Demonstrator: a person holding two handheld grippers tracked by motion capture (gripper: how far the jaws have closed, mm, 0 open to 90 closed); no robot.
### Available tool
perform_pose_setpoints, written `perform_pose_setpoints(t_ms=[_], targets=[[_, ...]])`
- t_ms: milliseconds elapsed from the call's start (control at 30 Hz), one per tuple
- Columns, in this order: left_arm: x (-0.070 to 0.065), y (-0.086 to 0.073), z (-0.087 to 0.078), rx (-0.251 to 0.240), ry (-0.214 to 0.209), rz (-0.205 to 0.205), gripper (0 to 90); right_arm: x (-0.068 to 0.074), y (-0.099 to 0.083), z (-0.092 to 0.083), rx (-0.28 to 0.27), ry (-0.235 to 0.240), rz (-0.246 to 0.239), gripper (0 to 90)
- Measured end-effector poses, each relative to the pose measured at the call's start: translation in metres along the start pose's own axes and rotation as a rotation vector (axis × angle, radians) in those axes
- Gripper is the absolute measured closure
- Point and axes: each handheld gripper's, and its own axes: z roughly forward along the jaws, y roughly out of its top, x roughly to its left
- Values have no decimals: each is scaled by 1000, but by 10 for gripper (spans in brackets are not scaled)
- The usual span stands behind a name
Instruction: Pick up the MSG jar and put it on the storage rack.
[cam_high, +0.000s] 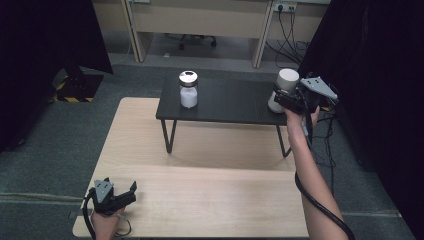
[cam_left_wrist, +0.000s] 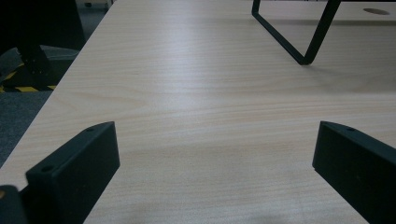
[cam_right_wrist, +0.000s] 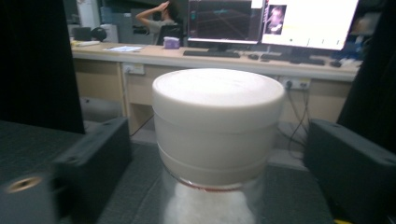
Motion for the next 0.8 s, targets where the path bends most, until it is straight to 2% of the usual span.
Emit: perform_pose_setpoints(t_ms=[67, 200, 400, 667, 800], targets=[[0, 0, 0, 1, 1, 1, 0, 2, -4, -4, -13, -8, -3, 3], [-1, 1, 0, 5, 3, 1, 0, 8, -15, -12, -42, -29, -36, 3], [-1, 1, 0, 8, 4, 2, 0, 9, -33, -24, -50, -49, -22, 3], [-2, 1, 0, 9, 7, -1, 0, 12, -60, -40, -37, -40, -2, 3], [-2, 1, 0, 12, 8, -2, 0, 17, -77, -51, -72, -48, -6, 3]])
